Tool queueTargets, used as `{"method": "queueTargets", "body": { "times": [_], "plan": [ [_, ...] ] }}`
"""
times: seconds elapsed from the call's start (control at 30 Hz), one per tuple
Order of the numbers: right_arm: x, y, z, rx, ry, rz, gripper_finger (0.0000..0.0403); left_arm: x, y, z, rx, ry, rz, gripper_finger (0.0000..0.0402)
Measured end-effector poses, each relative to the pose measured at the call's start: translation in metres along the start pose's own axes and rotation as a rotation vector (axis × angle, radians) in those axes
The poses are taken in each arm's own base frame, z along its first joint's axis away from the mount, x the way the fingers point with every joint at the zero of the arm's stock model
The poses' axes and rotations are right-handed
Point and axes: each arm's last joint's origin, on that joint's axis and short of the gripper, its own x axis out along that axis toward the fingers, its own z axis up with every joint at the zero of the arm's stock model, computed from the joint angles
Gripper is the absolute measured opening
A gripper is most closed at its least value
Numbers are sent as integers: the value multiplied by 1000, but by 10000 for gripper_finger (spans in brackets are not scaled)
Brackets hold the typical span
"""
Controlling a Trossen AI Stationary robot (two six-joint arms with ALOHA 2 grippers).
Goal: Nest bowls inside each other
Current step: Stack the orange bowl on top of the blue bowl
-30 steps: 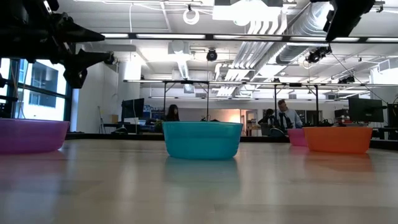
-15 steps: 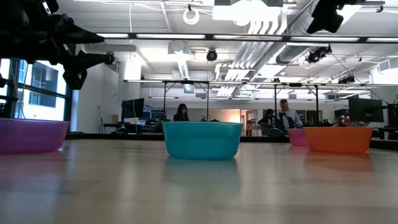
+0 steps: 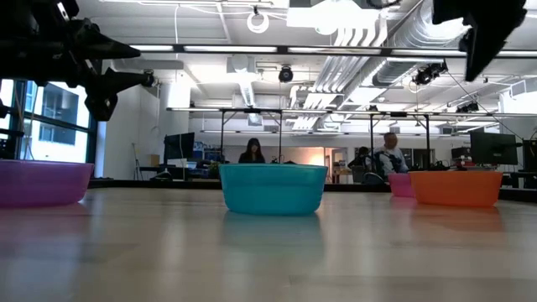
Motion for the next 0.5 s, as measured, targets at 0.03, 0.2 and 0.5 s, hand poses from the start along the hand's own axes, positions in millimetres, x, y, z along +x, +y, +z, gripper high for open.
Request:
{"method": "queueTargets", "body": {
  "times": [0.03, 0.2, 0.5],
  "plan": [
    [1, -1, 0, 21, 11, -8, 197, 0, 0, 0, 0, 1, 1, 184],
    [5, -6, 5, 181, 24, -47, 197, 0, 0, 0, 0, 3, 2, 184],
    [23, -17, 22, 447, 63, -169, 197, 0, 2, -2, -18, 25, 17, 184]
  ]
}}
